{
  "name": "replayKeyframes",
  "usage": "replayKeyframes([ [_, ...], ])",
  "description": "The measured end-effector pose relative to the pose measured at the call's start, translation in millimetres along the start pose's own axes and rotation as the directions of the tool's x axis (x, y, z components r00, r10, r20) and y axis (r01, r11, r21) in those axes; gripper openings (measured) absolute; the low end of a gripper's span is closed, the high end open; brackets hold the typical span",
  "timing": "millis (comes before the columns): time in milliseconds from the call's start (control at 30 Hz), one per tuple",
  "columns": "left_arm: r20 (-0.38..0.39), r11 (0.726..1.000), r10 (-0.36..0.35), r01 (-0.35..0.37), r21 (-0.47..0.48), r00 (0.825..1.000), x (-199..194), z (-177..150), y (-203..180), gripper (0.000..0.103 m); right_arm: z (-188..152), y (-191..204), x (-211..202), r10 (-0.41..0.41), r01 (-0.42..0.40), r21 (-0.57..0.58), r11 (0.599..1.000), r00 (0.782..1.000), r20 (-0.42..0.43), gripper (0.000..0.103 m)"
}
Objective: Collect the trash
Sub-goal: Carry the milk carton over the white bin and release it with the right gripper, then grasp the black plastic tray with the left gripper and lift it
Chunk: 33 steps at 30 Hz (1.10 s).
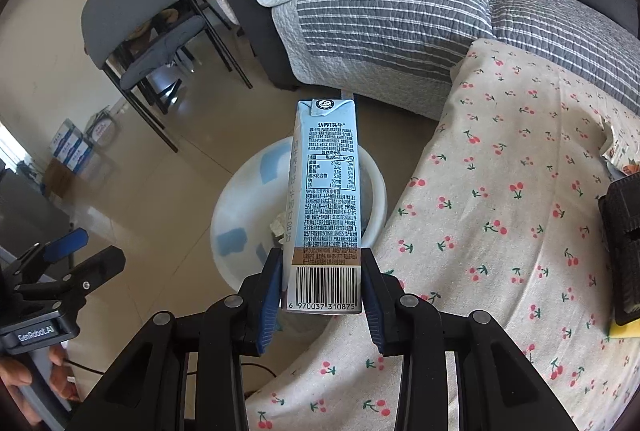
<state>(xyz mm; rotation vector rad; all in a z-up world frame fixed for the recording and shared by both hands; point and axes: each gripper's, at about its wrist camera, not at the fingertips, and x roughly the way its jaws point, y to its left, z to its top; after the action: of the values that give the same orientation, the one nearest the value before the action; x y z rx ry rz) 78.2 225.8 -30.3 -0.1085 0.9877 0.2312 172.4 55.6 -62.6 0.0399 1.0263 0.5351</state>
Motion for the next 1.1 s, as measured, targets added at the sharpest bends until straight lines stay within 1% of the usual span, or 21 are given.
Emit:
replayKeyframes([
  [167, -0.006, 1.000, 0.011, -0.011, -0.006, 1.000, 2, 0, 4, 0.100, 5, -2, 8, 0.029, -0.029, 0.006, 1.000, 1.000, 0.014, 0.040],
  [200, -0.006, 1.000, 0.013, -0.013, -0.006, 1.000, 2, -1, 4, 0.100, 5, -3, 7, 0.033, -0.034, 0.010, 0.999, 0.999, 0.014, 0.052],
  [233, -0.006, 1.000, 0.014, -0.014, -0.006, 1.000, 2, 0, 4, 0.100, 4, -3, 3, 0.034, -0.034, 0.014, 0.999, 0.999, 0.020, 0.066],
  [267, -0.006, 1.000, 0.014, -0.014, -0.005, 1.000, 2, 0, 3, 0.100, 3, -4, -2, 0.031, -0.031, 0.012, 0.999, 0.999, 0.034, 0.069],
  [400, -0.003, 1.000, 0.004, -0.004, -0.001, 1.000, 0, 2, -4, 0.100, 0, -5, -30, 0.003, -0.001, -0.029, 1.000, 0.998, 0.064, 0.070],
  [600, -0.001, 0.999, -0.016, 0.016, 0.031, 1.000, -4, 1, -27, 0.100, -15, -33, -74, -0.052, 0.052, -0.003, 0.999, 0.994, 0.096, 0.075],
  [833, -0.010, 0.996, -0.033, 0.034, 0.086, 0.999, -7, -1, -61, 0.100, -40, -94, -128, -0.145, 0.132, 0.106, 0.986, 0.982, 0.123, 0.083],
  [933, -0.017, 0.993, -0.054, 0.055, 0.104, 0.998, -8, -2, -78, 0.100, -51, -121, -150, -0.190, 0.169, 0.162, 0.972, 0.974, 0.123, 0.084],
  [1100, -0.027, 0.985, -0.094, 0.097, 0.141, 0.995, -11, -4, -115, 0.100, -70, -162, -183, -0.241, 0.209, 0.241, 0.948, 0.964, 0.115, 0.085],
])
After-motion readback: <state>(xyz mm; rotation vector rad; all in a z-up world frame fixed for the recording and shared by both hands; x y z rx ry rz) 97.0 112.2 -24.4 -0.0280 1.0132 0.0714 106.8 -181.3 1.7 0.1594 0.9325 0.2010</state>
